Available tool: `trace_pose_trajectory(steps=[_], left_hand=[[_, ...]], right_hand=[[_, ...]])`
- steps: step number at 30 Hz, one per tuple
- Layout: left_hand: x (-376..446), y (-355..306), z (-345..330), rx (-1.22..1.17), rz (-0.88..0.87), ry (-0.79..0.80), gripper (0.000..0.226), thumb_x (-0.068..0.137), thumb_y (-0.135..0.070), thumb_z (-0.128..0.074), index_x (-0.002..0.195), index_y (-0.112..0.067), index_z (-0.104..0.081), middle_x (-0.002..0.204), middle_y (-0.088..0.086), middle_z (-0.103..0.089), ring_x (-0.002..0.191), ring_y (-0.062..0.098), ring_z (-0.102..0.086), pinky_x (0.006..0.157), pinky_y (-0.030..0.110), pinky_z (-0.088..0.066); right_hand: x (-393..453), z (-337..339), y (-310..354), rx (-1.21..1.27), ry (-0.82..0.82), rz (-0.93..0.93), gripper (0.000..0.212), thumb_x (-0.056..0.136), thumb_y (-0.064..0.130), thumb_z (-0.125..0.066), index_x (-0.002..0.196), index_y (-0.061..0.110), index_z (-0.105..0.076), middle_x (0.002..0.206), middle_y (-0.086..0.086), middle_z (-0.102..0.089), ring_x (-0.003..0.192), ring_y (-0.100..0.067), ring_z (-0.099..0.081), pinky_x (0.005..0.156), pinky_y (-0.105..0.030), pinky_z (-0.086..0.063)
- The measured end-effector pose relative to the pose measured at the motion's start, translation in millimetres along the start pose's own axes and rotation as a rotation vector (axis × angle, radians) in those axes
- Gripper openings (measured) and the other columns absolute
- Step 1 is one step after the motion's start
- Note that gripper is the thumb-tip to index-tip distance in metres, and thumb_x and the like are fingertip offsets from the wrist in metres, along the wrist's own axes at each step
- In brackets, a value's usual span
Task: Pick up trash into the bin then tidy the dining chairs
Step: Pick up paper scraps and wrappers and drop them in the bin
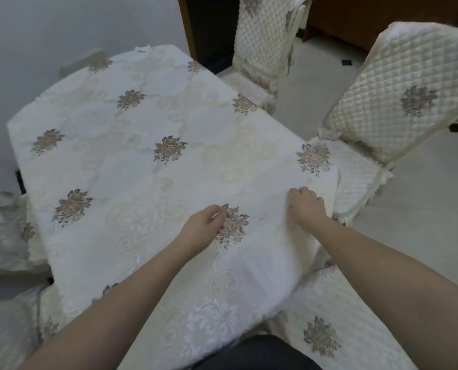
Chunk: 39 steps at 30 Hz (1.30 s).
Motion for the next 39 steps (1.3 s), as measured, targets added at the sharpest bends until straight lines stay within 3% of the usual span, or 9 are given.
trace_pose_trajectory(steps=[5,10,13,18,21,24,29,33,39], left_hand=[[-1,5,-10,-0.265,0.135,-0.024,0.027,0.098,-0.024,-0.042,0.092,-0.016,-0.067,0.072,0.001,-0.058,0.064,0.013,-0.058,0.058,0.029,-0.042],[-12,9,-31,-0.382,0.207,0.042,0.028,0.097,-0.018,-0.042,0.09,-0.011,-0.068,0.07,0.003,-0.057,0.065,0.02,-0.061,0.054,0.027,-0.039],[-16,6,-33,-0.433,0.227,0.049,0.028,0.097,-0.02,-0.043,0.09,-0.012,-0.069,0.073,0.005,-0.059,0.066,0.021,-0.061,0.055,0.028,-0.041],[-24,-7,-28,-0.591,0.239,0.039,0.027,0.097,-0.021,-0.046,0.097,-0.008,-0.07,0.08,0.01,-0.06,0.067,0.022,-0.06,0.056,0.029,-0.046],[-32,-10,-26,-0.649,0.231,0.049,0.027,0.098,-0.021,-0.047,0.103,-0.009,-0.07,0.085,0.01,-0.063,0.07,0.022,-0.065,0.057,0.03,-0.05],[-44,-12,-27,-0.716,0.236,0.062,0.026,0.096,-0.022,-0.049,0.106,-0.007,-0.067,0.084,0.008,-0.066,0.071,0.021,-0.065,0.059,0.031,-0.052],[-67,-17,-32,-0.881,0.272,0.15,0.013,0.088,-0.023,-0.057,0.091,-0.016,-0.066,0.073,0.001,-0.058,0.063,0.017,-0.057,0.052,0.026,-0.047],[-94,-17,-42,-0.994,0.279,0.303,0.022,0.094,-0.032,-0.05,0.09,-0.015,-0.064,0.07,-0.001,-0.057,0.061,0.015,-0.056,0.053,0.025,-0.045],[-150,-21,-65,-1.029,0.252,0.62,0.027,0.095,-0.031,-0.044,0.098,-0.011,-0.061,0.076,0.003,-0.056,0.071,0.019,-0.057,0.057,0.026,-0.048]], right_hand=[[14,-11,-14,0.047,-0.116,0.044,0.024,0.093,0.018,-0.046,0.112,0.006,-0.053,0.111,-0.017,-0.052,0.101,-0.035,-0.048,0.08,-0.043,-0.039],[14,-22,-24,0.232,-0.028,0.059,0.016,0.097,0.017,-0.042,0.106,0.008,-0.052,0.102,-0.013,-0.053,0.095,-0.033,-0.05,0.077,-0.04,-0.035],[1,-14,-22,0.634,0.022,-0.064,0.011,0.099,0.02,-0.041,0.098,0.011,-0.048,0.094,-0.009,-0.054,0.084,-0.026,-0.051,0.069,-0.034,-0.035],[-47,4,6,1.554,0.13,-0.365,0.013,0.099,0.018,-0.044,0.105,0.009,-0.051,0.088,-0.009,-0.061,0.066,-0.014,-0.054,0.059,-0.027,-0.048],[-85,6,23,1.92,0.259,-0.439,0.013,0.098,0.018,-0.048,0.104,0.013,-0.059,0.079,-0.003,-0.054,0.058,-0.011,-0.046,0.045,-0.02,-0.04],[-125,8,40,2.228,0.311,-0.532,0.004,0.091,0.014,-0.054,0.089,0.014,-0.058,0.073,-0.001,-0.051,0.048,-0.009,-0.042,0.037,-0.018,-0.032],[-189,17,60,2.45,0.189,-0.581,0.01,0.085,0.02,-0.056,0.093,0.016,-0.058,0.074,0.0,-0.055,0.053,-0.012,-0.048,0.042,-0.019,-0.037],[-250,15,76,2.499,0.03,-0.665,0.023,0.088,0.036,-0.057,0.096,0.015,-0.061,0.074,-0.001,-0.056,0.053,-0.012,-0.049,0.041,-0.018,-0.033],[-346,18,86,2.621,-0.245,-0.636,0.015,0.078,0.025,-0.065,0.088,0.016,-0.061,0.07,0.002,-0.051,0.049,-0.009,-0.044,0.034,-0.017,-0.025]])
Point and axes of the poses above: each hand's wrist, its own x-axis towards the middle knuckle, its own z-axis out of the back of the hand, y = z × x, the point moved 7 cm from there along x, towards the middle knuckle
